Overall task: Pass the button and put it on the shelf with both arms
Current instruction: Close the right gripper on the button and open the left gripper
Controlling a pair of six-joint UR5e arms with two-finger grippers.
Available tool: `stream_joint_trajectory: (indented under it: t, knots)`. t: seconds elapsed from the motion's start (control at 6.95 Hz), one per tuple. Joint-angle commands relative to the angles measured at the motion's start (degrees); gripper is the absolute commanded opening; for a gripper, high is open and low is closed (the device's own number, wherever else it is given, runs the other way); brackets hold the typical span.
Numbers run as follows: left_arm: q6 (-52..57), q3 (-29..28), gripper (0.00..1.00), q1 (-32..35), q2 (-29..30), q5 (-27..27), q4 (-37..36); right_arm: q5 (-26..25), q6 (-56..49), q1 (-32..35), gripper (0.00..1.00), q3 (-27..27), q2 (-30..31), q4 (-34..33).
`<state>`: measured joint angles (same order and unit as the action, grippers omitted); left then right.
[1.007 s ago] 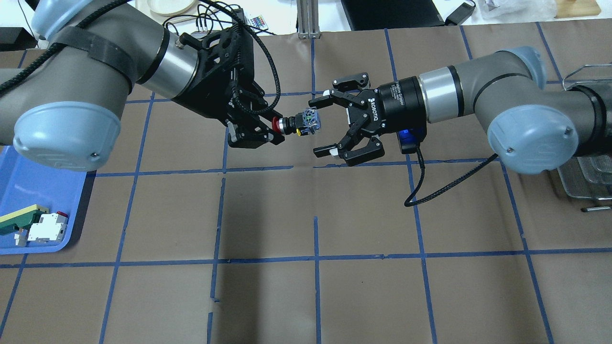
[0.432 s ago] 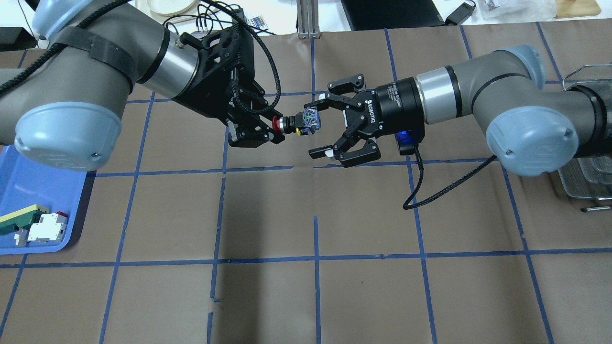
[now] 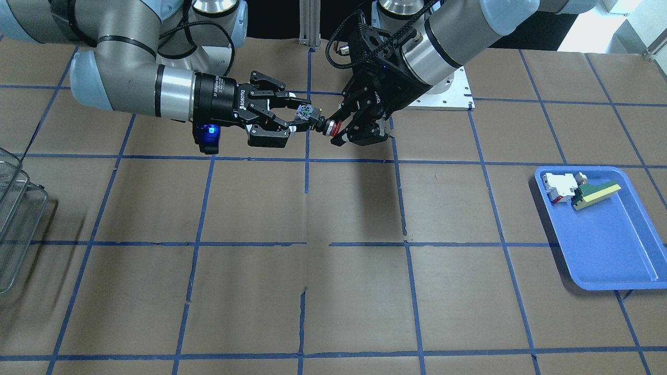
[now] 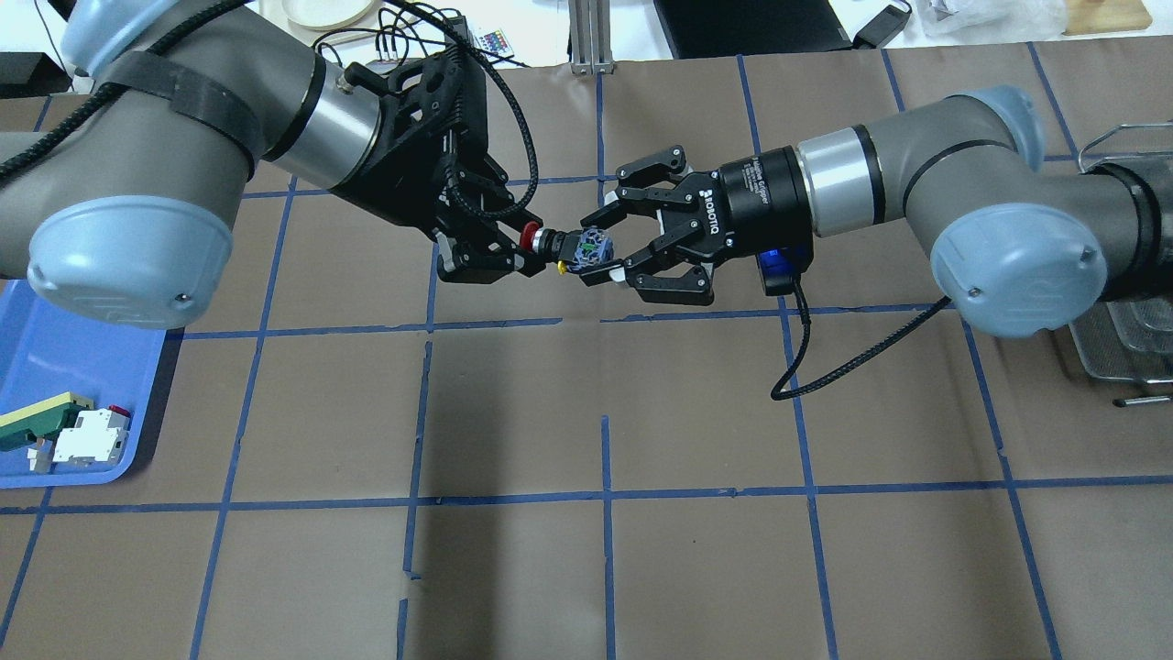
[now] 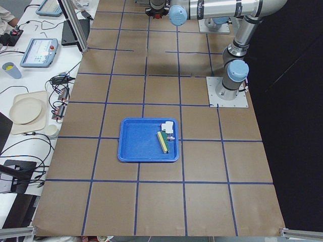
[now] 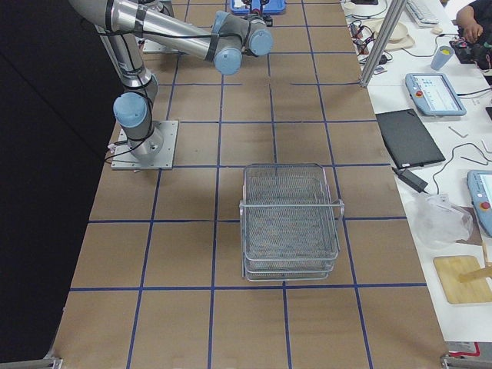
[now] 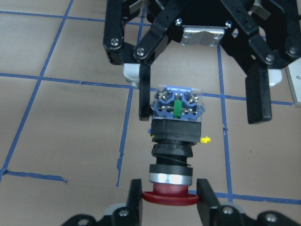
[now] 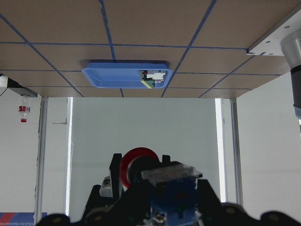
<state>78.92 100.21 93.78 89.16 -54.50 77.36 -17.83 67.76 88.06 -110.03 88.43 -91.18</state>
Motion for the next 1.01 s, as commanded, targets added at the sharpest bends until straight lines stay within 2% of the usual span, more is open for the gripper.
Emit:
stream_joint_trajectory:
  t: [0.0,0.43,0.58,0.72,0.86]
  knots:
    - [0.0,0.0,0.27,0.0,0.0,0.0,0.0,0.3,0.1,0.0,0.07,0.1,0.0,0.0]
    - [-0.1,0.0,0.29,0.0,0.0,0.0,0.0,0.3,0.3,-0.2,0.02,0.4,-0.1,0.0]
    - [-0.1,0.0,0.36,0.0,0.0,-0.1,0.0,0.3,0.3,-0.3,0.01,0.4,-0.1,0.0]
    - [0.0,-0.1,0.48,0.0,0.0,-0.3,-0.1,0.3,0.3,-0.4,0.00,0.4,-0.1,0.0]
    - [-0.1,0.1,0.99,0.0,0.4,-0.1,-0.4,0.3,0.3,-0.6,0.00,0.5,-0.1,0.0]
